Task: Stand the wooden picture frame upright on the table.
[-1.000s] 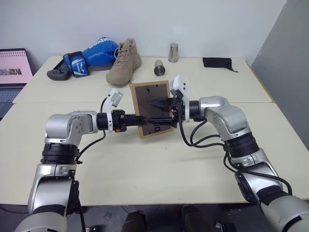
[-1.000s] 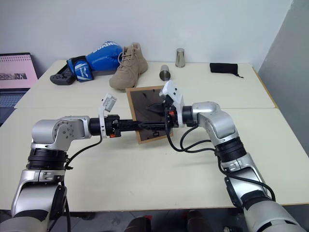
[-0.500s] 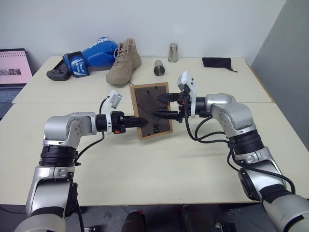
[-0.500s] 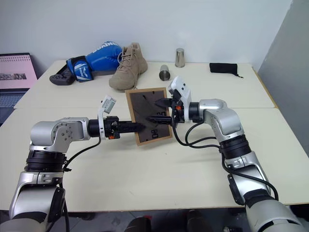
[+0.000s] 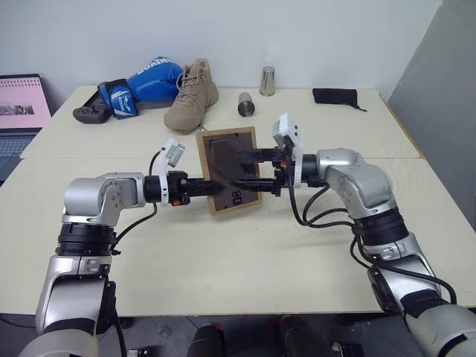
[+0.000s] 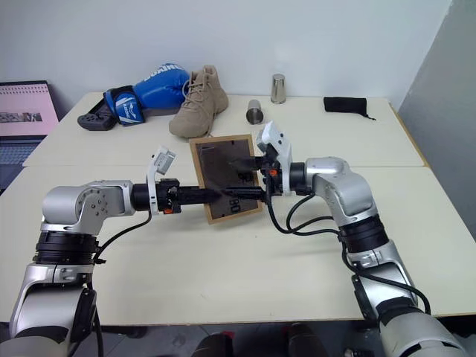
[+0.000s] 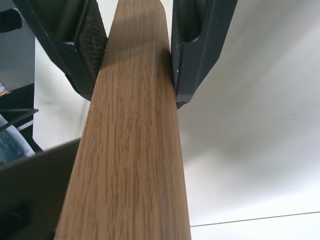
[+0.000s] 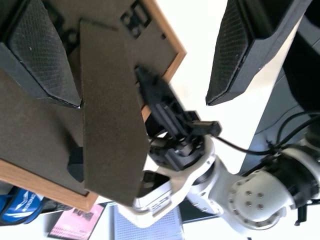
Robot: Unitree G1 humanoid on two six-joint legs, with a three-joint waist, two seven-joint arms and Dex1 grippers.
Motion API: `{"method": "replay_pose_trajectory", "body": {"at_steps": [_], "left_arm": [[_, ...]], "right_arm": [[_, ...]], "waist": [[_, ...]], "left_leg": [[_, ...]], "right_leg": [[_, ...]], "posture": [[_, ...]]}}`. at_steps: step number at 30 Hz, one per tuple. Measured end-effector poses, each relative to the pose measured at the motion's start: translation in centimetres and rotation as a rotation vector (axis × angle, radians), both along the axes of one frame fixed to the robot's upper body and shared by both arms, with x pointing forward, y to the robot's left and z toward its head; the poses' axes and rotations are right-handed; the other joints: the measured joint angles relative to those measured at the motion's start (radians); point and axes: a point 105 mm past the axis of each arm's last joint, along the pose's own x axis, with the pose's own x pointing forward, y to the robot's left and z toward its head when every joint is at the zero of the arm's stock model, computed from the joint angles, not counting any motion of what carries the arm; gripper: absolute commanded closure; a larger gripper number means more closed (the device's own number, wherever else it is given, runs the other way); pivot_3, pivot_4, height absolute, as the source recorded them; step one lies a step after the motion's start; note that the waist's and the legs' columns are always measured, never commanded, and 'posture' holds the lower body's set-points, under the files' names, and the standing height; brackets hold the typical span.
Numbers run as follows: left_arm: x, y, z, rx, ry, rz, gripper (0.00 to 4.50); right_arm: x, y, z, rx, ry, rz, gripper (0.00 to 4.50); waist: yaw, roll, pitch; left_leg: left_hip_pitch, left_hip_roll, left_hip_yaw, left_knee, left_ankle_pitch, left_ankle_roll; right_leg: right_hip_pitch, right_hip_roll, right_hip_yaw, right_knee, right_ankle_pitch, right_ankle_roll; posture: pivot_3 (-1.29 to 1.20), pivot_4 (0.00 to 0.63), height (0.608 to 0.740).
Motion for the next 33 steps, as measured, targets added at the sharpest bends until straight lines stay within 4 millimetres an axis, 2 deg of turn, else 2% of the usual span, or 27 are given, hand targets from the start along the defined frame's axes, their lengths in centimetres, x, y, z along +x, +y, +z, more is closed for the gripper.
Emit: {"method": "replay_pose_trajectory", "body": {"at_steps": [11, 16, 18, 19, 20, 22, 24, 26, 29, 33], "left_arm": [[0.0, -0.1, -0.1, 0.003, 0.006, -0.003, 3.20], [-1.0, -0.6, -0.5, -0.056, 0.138, -0.025, 3.20], [-1.9, -0.7, -0.6, -0.115, 0.274, -0.038, 3.20], [-2.2, -0.8, -0.6, -0.129, 0.309, -0.043, 3.20], [-2.8, -0.9, -0.5, -0.167, 0.395, -0.060, 3.20], [-3.4, -0.8, -0.4, -0.213, 0.487, -0.080, 3.20], [-4.0, -0.5, -0.5, -0.251, 0.564, -0.095, 3.20], [-4.1, -0.4, -0.7, -0.268, 0.596, -0.099, 3.20], [-4.6, -0.6, -0.8, -0.311, 0.666, -0.128, 3.20], [-5.5, -1.8, -0.8, -0.336, 0.722, -0.191, 3.20]], "right_arm": [[-0.3, -2.7, -0.8, -0.044, 0.045, 0.014, 0.28], [1.3, -6.4, -2.4, -0.134, -0.022, -0.115, 0.28], [2.2, -8.7, -3.1, -0.200, -0.137, -0.169, 0.28], [2.3, -9.2, -3.3, -0.218, -0.173, -0.178, 0.28], [2.7, -10.0, -3.5, -0.262, -0.297, -0.184, 0.28], [3.1, -10.6, -3.8, -0.311, -0.453, -0.180, 0.28], [3.3, -11.0, -4.2, -0.356, -0.692, -0.156, 0.28], [3.2, -10.9, -4.4, -0.365, -0.806, -0.137, 0.28], [2.4, -9.6, -4.8, -0.334, -1.058, -0.060, 0.28], [1.1, -7.1, -2.6, -0.210, -1.312, 0.010, 0.28]], "waist": [[0.000, 0.000, 0.000], [0.001, 0.000, 0.000], [0.000, 0.000, 0.000], [-0.001, 0.000, 0.000], [-0.002, 0.000, 0.000], [-0.005, 0.000, 0.000], [-0.010, 0.000, 0.000], [-0.010, 0.000, 0.000], [-0.008, 0.000, 0.000], [-0.007, 0.000, 0.000]], "left_leg": [[0.000, 0.000, 0.000, 0.000, 0.000, 0.000], [-0.001, 0.000, 0.000, 0.000, 0.000, 0.000], [-0.001, 0.000, 0.000, 0.000, 0.000, 0.000], [-0.001, 0.000, 0.000, 0.000, 0.000, 0.000], [0.000, 0.000, 0.000, 0.000, 0.000, 0.000], [0.000, 0.000, 0.000, 0.000, 0.000, 0.000], [0.001, 0.000, 0.001, 0.000, 0.000, 0.000], [0.001, 0.000, 0.001, 0.000, 0.000, 0.000], [0.001, 0.000, 0.001, 0.000, 0.000, 0.000], [0.002, 0.000, 0.000, 0.000, 0.000, 0.000]], "right_leg": [[0.000, 0.000, 0.000, 0.000, 0.000, 0.000], [0.000, 0.000, 0.000, -0.002, 0.000, 0.000], [0.000, 0.000, 0.000, -0.002, -0.001, 0.001], [0.000, 0.000, 0.000, -0.002, -0.001, 0.001], [0.000, 0.000, 0.000, -0.002, -0.001, 0.002], [0.000, 0.000, 0.001, -0.002, -0.001, 0.002], [0.000, 0.001, 0.001, -0.001, -0.001, 0.002], [0.000, 0.000, 0.001, 0.000, -0.001, 0.002], [0.000, 0.000, 0.002, 0.000, -0.001, 0.002], [0.000, -0.001, 0.002, 0.001, -0.001, 0.001]], "posture": [[0.00, 0.150, 0.740], [0.00, 0.150, 0.740], [0.00, 0.150, 0.740], [0.00, 0.150, 0.740], [0.00, 0.150, 0.740], [0.00, 0.150, 0.740], [0.00, 0.150, 0.740], [0.00, 0.150, 0.740], [0.00, 0.150, 0.740], [0.00, 0.150, 0.740]]}}
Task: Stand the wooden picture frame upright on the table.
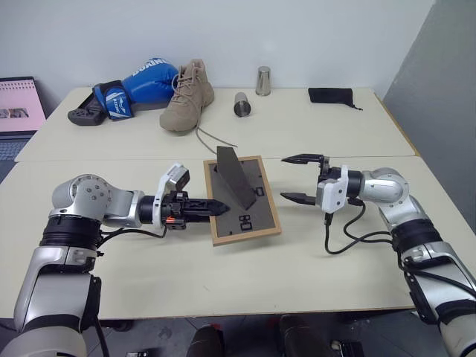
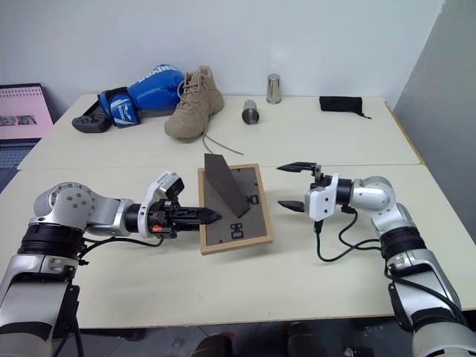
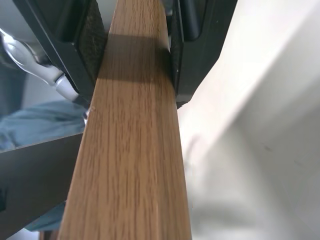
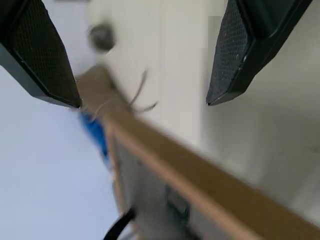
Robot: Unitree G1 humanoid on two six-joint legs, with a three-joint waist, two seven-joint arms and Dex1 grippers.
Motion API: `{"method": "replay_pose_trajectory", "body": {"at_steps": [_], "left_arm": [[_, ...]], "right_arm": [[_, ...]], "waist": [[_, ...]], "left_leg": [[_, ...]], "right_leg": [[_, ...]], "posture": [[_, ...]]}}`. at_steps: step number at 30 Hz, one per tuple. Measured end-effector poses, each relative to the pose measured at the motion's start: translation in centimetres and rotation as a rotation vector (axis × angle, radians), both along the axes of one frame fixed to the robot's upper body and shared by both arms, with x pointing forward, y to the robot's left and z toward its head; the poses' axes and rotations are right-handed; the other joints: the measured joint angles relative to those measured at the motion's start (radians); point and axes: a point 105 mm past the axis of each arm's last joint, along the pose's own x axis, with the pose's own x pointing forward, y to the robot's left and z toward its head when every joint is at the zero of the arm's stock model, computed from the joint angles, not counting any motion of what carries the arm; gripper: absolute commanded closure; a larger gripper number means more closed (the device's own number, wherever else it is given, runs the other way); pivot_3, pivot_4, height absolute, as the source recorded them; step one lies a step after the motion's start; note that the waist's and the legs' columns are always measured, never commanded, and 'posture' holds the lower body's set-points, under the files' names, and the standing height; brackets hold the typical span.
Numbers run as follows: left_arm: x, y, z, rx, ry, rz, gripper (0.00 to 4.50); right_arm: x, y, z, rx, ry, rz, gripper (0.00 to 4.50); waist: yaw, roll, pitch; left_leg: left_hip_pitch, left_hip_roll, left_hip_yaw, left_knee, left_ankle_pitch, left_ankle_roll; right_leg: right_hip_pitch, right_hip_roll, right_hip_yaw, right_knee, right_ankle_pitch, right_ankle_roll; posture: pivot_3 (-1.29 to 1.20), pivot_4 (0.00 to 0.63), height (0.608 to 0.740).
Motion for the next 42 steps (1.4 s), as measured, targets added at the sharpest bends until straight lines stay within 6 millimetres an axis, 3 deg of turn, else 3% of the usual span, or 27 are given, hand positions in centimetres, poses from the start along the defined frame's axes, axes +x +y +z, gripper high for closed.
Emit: {"method": "replay_pose_trajectory", "body": {"at_steps": [5, 10, 20, 25, 34, 37, 42], "left_arm": [[-0.4, 0.2, 0.0, 0.008, 0.026, 0.011, 3.20], [-0.5, 0.1, -0.1, -0.004, 0.053, 0.026, 3.20], [-1.1, -0.8, -0.4, 0.004, 0.048, 0.006, 3.20], [-1.1, -0.7, -0.4, 0.011, 0.036, 0.021, 3.20], [-1.3, -1.2, -0.4, 0.011, 0.030, 0.005, 3.20], [-1.3, -1.3, -0.5, 0.010, 0.030, 0.003, 3.20], [-1.3, -1.5, -0.1, 0.008, 0.001, -0.003, 3.20]], "right_arm": [[0.0, 0.4, -0.4, 0.019, -0.061, 0.017, 0.28], [0.0, 0.8, -0.9, -0.007, -0.117, 0.031, 1.27], [-0.1, 1.3, -2.4, -0.020, -0.139, 0.050, 1.27], [-0.2, 0.9, -1.9, -0.016, -0.170, 0.056, 0.14], [-0.2, 2.2, -2.1, -0.002, -0.188, 0.079, 0.06], [-0.2, 2.6, -2.3, -0.012, -0.193, 0.093, 0.52], [-0.3, 2.8, -2.3, -0.015, -0.200, 0.104, 1.83]], "waist": [[0.004, 0.000, 0.000], [0.003, 0.000, 0.000], [0.002, 0.000, 0.000], [0.002, 0.000, 0.000], [0.001, 0.000, 0.000], [0.001, 0.000, 0.000], [0.001, 0.000, 0.000]], "left_leg": [[0.000, -0.001, -0.001, 0.000, 0.002, -0.003], [0.001, -0.001, -0.001, 0.000, 0.002, -0.004], [0.002, -0.002, -0.001, 0.001, 0.002, -0.004], [0.002, -0.002, -0.001, 0.001, 0.002, -0.004], [0.002, -0.002, -0.001, 0.001, 0.003, -0.004], [0.002, -0.002, -0.001, 0.001, 0.003, -0.004], [0.002, -0.002, -0.001, 0.001, 0.003, -0.005]], "right_leg": [[0.000, -0.001, 0.000, 0.000, 0.000, 0.000], [0.000, 0.000, 0.000, 0.000, 0.000, 0.000], [0.001, -0.001, 0.001, 0.000, 0.000, 0.000], [0.001, -0.001, 0.001, 0.000, 0.000, 0.000], [0.001, -0.001, 0.001, 0.001, 0.000, 0.000], [0.001, -0.001, 0.001, 0.001, 0.000, -0.001], [0.001, -0.001, 0.001, 0.000, 0.000, -0.001]], "posture": [[0.00, 0.150, 0.740], [0.00, 0.150, 0.740], [0.00, 0.150, 0.740], [0.00, 0.150, 0.740], [0.00, 0.150, 0.740], [0.00, 0.150, 0.740], [0.00, 0.150, 0.740]]}}
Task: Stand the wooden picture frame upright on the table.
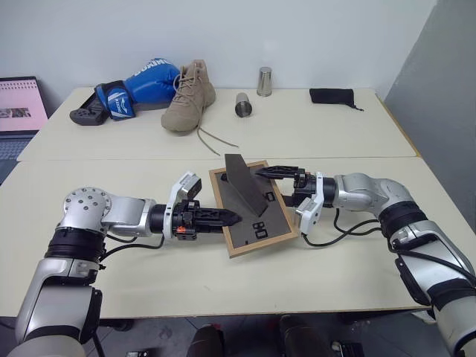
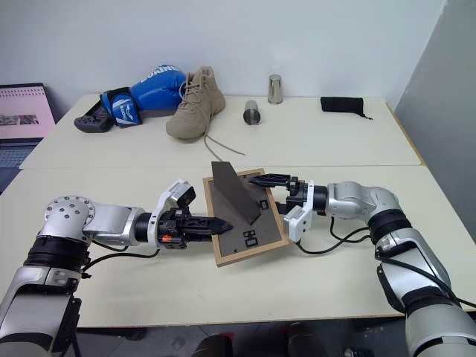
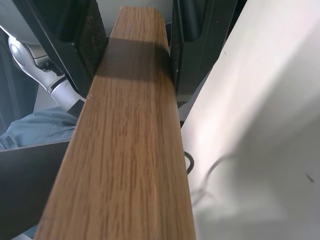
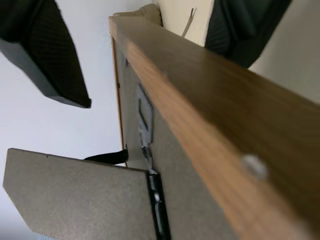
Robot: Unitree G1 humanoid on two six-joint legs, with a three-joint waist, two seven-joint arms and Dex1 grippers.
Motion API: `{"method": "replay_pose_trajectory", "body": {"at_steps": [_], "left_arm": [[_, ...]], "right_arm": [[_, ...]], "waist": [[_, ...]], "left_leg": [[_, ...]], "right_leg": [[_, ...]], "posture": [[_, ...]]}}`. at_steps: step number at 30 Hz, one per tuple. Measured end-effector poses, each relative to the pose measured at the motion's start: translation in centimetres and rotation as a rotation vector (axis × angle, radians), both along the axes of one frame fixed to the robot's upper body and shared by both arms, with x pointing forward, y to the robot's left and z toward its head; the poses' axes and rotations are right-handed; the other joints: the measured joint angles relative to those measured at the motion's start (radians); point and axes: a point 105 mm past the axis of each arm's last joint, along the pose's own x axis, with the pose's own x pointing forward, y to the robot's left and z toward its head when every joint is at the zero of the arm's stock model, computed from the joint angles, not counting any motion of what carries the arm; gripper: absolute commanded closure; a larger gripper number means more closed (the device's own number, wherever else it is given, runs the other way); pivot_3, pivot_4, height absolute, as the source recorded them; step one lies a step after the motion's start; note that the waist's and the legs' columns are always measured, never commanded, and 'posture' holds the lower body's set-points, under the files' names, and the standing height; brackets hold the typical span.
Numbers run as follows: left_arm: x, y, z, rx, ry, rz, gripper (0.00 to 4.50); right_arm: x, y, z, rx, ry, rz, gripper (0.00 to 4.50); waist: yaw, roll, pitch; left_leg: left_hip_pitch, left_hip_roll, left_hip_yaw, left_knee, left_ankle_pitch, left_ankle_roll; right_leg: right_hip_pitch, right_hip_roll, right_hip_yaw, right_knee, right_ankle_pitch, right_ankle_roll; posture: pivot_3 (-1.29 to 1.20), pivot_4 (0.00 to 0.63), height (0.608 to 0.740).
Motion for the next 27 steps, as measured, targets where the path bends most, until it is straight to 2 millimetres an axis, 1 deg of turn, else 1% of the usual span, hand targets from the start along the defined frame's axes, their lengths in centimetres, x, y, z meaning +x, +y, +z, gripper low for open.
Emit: {"method": "replay_pose_trajectory", "body": {"at_steps": [4, 8, 10, 12, 13, 15, 16, 17, 19, 21, 23, 25, 27], "left_arm": [[0.0, 0.0, 0.2, 0.006, -0.030, 0.007, 3.20], [-0.1, -0.1, 0.3, -0.025, -0.042, 0.012, 3.20], [-0.3, -0.2, 0.1, -0.038, -0.047, 0.017, 2.50], [-0.2, -0.4, 0.3, -0.022, -0.103, 0.030, 2.13], [-0.2, -0.4, 0.6, -0.018, -0.131, 0.030, 1.88], [-0.2, -0.5, 0.9, -0.005, -0.168, 0.030, 1.53], [-0.2, -0.5, 0.8, 0.002, -0.176, 0.032, 1.26], [0.0, -0.4, 0.9, 0.003, -0.178, 0.036, 1.08], [0.4, 0.1, 1.2, 0.003, -0.189, 0.059, 0.66], [1.0, 1.1, 2.0, 0.031, -0.230, 0.094, 0.27], [1.6, 2.3, 3.0, 0.057, -0.283, 0.138, 0.00], [2.2, 3.7, 3.7, 0.086, -0.333, 0.195, 0.00], [2.8, 5.0, 3.9, 0.131, -0.374, 0.252, 0.00]], "right_arm": [[0.0, -0.2, 0.0, 0.007, -0.003, 0.001, 2.52], [-0.2, -0.4, 0.2, 0.010, -0.015, 0.011, 2.67], [-0.3, -0.5, 0.1, 0.001, -0.020, 0.013, 2.72], [-0.2, -0.7, -0.1, -0.012, -0.021, 0.006, 2.91], [-0.2, -0.7, -0.1, -0.014, -0.021, 0.005, 3.09], [-0.2, -0.7, -0.1, -0.012, -0.021, 0.006, 3.19], [-0.2, -0.7, -0.1, -0.008, -0.021, 0.008, 3.20], [-0.2, -0.7, -0.1, -0.007, -0.021, 0.009, 3.20], [-0.3, -0.7, -0.1, -0.008, -0.020, 0.009, 3.20], [-0.2, -0.8, -0.1, -0.004, -0.015, 0.003, 3.20], [0.0, -1.2, -0.1, 0.001, 0.000, -0.014, 3.20], [0.3, -1.8, 0.0, 0.017, 0.026, -0.040, 3.20], [0.7, -2.3, -0.1, 0.031, 0.071, -0.070, 3.20]], "waist": [[0.000, 0.000, 0.000], [0.000, 0.000, 0.000], [0.000, 0.000, 0.000], [0.001, 0.000, 0.000], [0.001, 0.000, 0.000], [0.001, 0.000, 0.000], [0.001, 0.000, 0.000], [0.000, 0.000, 0.000], [0.000, 0.000, 0.000], [0.000, 0.000, 0.000], [0.000, 0.000, 0.000], [-0.001, 0.000, 0.000], [-0.001, 0.000, 0.000]], "left_leg": [[0.000, 0.000, 0.000, 0.000, 0.000, 0.000], [0.000, 0.000, 0.000, 0.000, 0.000, 0.000], [0.000, 0.000, 0.000, 0.000, 0.000, 0.000], [0.000, 0.000, 0.000, 0.000, 0.000, 0.000], [0.000, 0.000, 0.000, 0.000, 0.000, 0.000], [0.000, 0.000, 0.000, 0.000, 0.000, 0.000], [0.000, 0.000, 0.000, 0.000, 0.000, 0.000], [0.000, 0.000, 0.000, 0.000, 0.000, 0.000], [0.000, 0.000, 0.000, 0.000, 0.000, 0.000], [0.000, 0.000, 0.000, 0.000, 0.000, 0.000], [0.000, 0.000, 0.000, 0.000, 0.000, 0.000], [0.000, 0.000, 0.001, 0.000, 0.000, 0.000], [0.000, 0.000, 0.001, -0.001, 0.000, 0.000]], "right_leg": [[0.000, 0.000, 0.000, 0.000, 0.000, 0.000], [0.000, 0.000, 0.000, 0.000, 0.000, 0.000], [0.000, 0.000, 0.000, 0.000, 0.000, 0.000], [0.000, 0.000, 0.000, 0.000, 0.000, 0.000], [0.000, 0.000, 0.000, 0.000, 0.000, 0.000], [0.000, 0.000, 0.000, 0.000, 0.000, 0.000], [0.000, 0.000, 0.000, 0.000, 0.000, 0.000], [0.000, 0.000, 0.000, 0.000, 0.000, 0.000], [0.000, 0.000, 0.000, 0.000, 0.000, 0.000], [0.000, 0.000, 0.000, 0.000, 0.000, 0.000], [0.000, 0.000, 0.000, 0.000, 0.000, 0.000], [0.000, 0.000, 0.000, -0.001, 0.000, 0.000], [0.001, 0.000, 0.000, -0.001, 0.000, 0.000]], "posture": [[0.00, 0.150, 0.740], [0.00, 0.150, 0.740], [0.00, 0.150, 0.740], [0.00, 0.150, 0.740], [0.00, 0.150, 0.740], [0.00, 0.150, 0.740], [0.00, 0.150, 0.740], [0.00, 0.150, 0.740], [0.00, 0.150, 0.740], [0.00, 0.150, 0.740], [0.00, 0.150, 0.740], [0.00, 0.150, 0.740], [0.00, 0.150, 0.740]]}}
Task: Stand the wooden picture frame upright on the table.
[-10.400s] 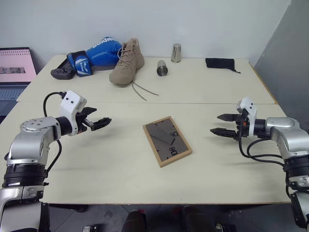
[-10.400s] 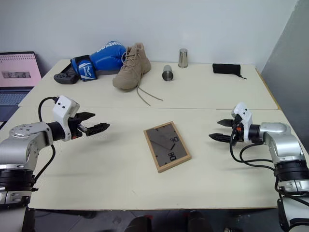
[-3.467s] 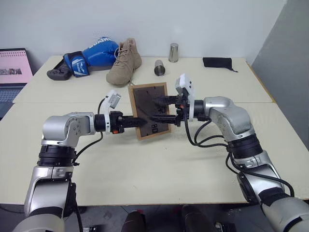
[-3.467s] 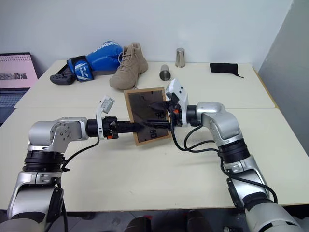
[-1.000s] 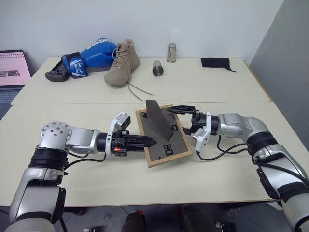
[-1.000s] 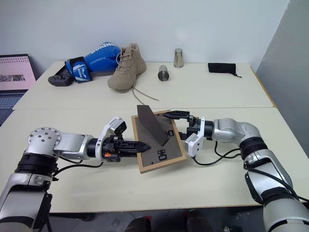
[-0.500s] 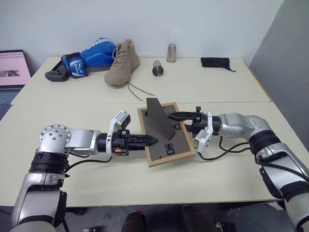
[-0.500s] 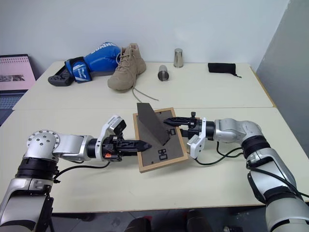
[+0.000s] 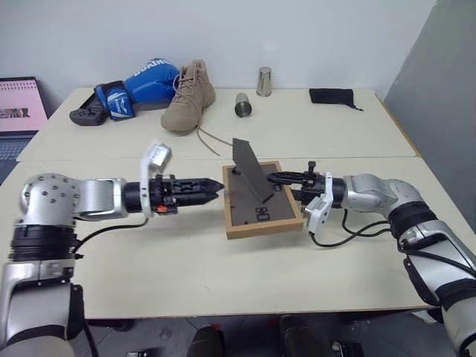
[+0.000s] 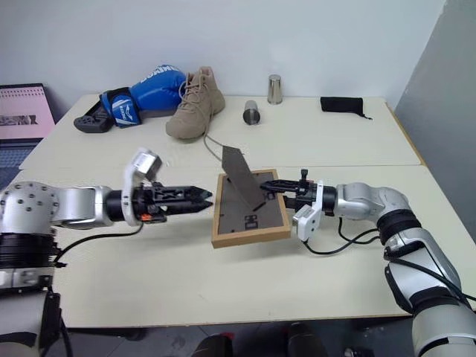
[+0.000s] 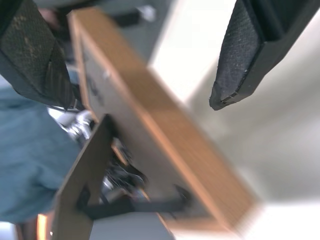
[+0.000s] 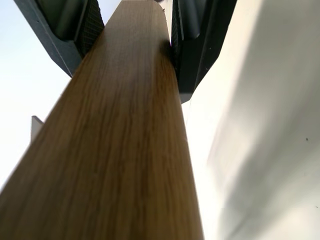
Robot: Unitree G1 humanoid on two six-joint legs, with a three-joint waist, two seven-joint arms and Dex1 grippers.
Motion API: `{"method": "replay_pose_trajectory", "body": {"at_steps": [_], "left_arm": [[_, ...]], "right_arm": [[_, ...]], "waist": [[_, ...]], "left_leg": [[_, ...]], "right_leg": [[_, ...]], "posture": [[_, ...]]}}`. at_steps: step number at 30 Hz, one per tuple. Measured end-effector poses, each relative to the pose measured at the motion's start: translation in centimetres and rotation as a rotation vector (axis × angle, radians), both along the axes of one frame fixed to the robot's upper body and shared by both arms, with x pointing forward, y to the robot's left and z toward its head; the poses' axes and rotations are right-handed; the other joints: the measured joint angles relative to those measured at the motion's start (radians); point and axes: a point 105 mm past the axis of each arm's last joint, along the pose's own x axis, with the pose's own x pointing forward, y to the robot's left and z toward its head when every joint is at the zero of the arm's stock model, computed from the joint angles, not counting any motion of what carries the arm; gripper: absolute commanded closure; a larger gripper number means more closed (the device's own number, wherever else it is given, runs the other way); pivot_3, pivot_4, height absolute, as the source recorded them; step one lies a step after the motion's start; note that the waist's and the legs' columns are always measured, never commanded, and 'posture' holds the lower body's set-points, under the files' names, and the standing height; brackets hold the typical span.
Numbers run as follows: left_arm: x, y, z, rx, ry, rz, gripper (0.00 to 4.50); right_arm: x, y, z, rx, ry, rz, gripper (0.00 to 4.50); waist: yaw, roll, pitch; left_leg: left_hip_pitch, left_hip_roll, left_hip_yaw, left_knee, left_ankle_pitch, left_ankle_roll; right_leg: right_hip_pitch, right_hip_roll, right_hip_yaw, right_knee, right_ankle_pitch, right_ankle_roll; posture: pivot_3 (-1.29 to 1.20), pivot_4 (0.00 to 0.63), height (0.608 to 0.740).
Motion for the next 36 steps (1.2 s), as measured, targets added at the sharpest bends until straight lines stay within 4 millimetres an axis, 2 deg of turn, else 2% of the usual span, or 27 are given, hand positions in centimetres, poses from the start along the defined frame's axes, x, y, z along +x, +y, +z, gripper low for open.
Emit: {"method": "replay_pose_trajectory", "body": {"at_steps": [2, 4, 6, 8, 10, 15, 17, 20, 23, 26, 33, 34, 36], "left_arm": [[0.2, 1.4, -0.3, 0.062, -0.040, 0.059, 0.00], [0.2, 2.1, -0.7, 0.141, -0.099, 0.096, 0.00], [0.6, 2.4, -1.5, 0.272, -0.208, 0.151, 0.00], [0.9, 2.2, -1.8, 0.380, -0.328, 0.181, 0.00], [0.9, 1.7, -2.0, 0.472, -0.453, 0.190, 0.00], [0.7, 0.1, -1.1, 0.536, -0.691, 0.194, 0.00], [0.8, 0.2, -0.7, 0.563, -0.758, 0.206, 0.00], [0.8, 0.5, -1.2, 0.618, -0.840, 0.213, 0.00], [0.6, 0.3, -2.0, 0.624, -0.847, 0.197, 0.00], [0.1, 0.0, -2.5, 0.627, -0.858, 0.176, 0.00], [-0.2, -0.2, -3.2, 0.630, -0.850, 0.174, 0.00], [-0.3, -0.2, -3.3, 0.629, -0.846, 0.175, 0.00], [-0.3, -0.2, -3.4, 0.629, -0.841, 0.174, 0.00]], "right_arm": [[0.5, -0.5, -0.3, 0.022, 0.071, -0.048, 3.20], [1.6, -0.7, -1.0, 0.071, 0.221, -0.133, 3.20], [2.7, 0.0, -1.8, 0.144, 0.501, -0.194, 3.20], [3.3, 1.0, -1.8, 0.191, 0.760, -0.193, 3.20], [3.6, 1.6, -0.9, 0.272, 0.977, -0.166, 3.20], [3.7, 3.2, 1.1, 0.394, 1.415, -0.048, 3.20], [3.5, 3.7, 1.0, 0.381, 1.505, -0.026, 3.20], [3.3, 4.9, -0.9, 0.335, 1.685, -0.009, 3.20], [3.3, 5.5, -3.1, 0.308, 1.765, -0.044, 3.20], [3.5, 5.5, -4.4, 0.281, 1.790, -0.095, 3.20], [3.5, 5.9, -4.5, 0.255, 1.768, -0.084, 3.20], [3.5, 5.9, -4.6, 0.260, 1.765, -0.083, 2.64], [3.6, 6.0, -4.8, 0.263, 1.762, -0.094, 2.21]], "waist": [[-0.001, 0.000, 0.000], [-0.002, 0.000, 0.000], [-0.001, 0.000, 0.000], [0.002, 0.000, 0.000], [0.008, 0.000, 0.000], [0.023, 0.000, 0.000], [0.026, 0.000, 0.000], [0.025, 0.000, 0.000], [0.026, 0.001, 0.000], [0.027, 0.001, 0.000], [0.026, 0.001, 0.000], [0.026, 0.001, 0.000], [0.026, 0.001, 0.000]], "left_leg": [[0.000, 0.000, 0.000, 0.000, 0.000, 0.000], [0.000, 0.001, 0.000, -0.001, 0.000, 0.000], [0.000, 0.002, 0.001, 0.000, 0.000, 0.000], [0.000, 0.002, 0.001, 0.000, 0.000, 0.000], [-0.001, 0.002, 0.001, 0.000, 0.000, 0.000], [-0.001, 0.002, 0.001, 0.000, -0.002, 0.003], [-0.001, 0.002, 0.002, 0.000, -0.002, 0.003], [-0.001, 0.002, 0.003, -0.001, -0.002, 0.004], [-0.002, 0.002, 0.003, 0.000, -0.002, 0.004], [-0.003, 0.002, 0.003, 0.000, -0.002, 0.004], [-0.002, 0.003, 0.003, -0.001, -0.002, 0.004], [-0.002, 0.003, 0.003, -0.001, -0.002, 0.004], [-0.002, 0.003, 0.003, -0.001, -0.002, 0.004]], "right_leg": [[0.000, 0.000, 0.000, 0.000, 0.000, 0.000], [0.001, 0.000, 0.000, 0.000, 0.000, 0.000], [0.001, -0.001, 0.000, 0.000, 0.000, 0.000], [0.001, -0.001, -0.001, 0.000, 0.000, 0.000], [0.001, -0.001, -0.001, 0.000, 0.000, 0.000], [0.000, 0.000, -0.001, -0.001, 0.000, 0.000], [0.000, 0.000, -0.001, -0.001, 0.000, 0.000], [-0.001, 0.001, 0.000, -0.001, 0.000, -0.001], [-0.002, 0.001, 0.000, -0.001, 0.000, -0.001], [-0.002, 0.001, 0.000, -0.001, 0.000, -0.001], [-0.002, 0.001, 0.000, -0.001, 0.000, -0.001], [-0.002, 0.001, 0.000, -0.001, 0.000, -0.001], [-0.002, 0.001, -0.001, -0.001, 0.000, -0.001]], "posture": [[0.00, 0.150, 0.740], [0.00, 0.150, 0.740], [0.00, 0.150, 0.740], [0.00, 0.150, 0.740], [0.00, 0.150, 0.740], [0.00, 0.150, 0.740], [0.00, 0.150, 0.740], [0.00, 0.150, 0.740], [0.00, 0.150, 0.740], [0.00, 0.150, 0.740], [0.00, 0.150, 0.740], [0.00, 0.150, 0.740], [0.00, 0.150, 0.740]]}}
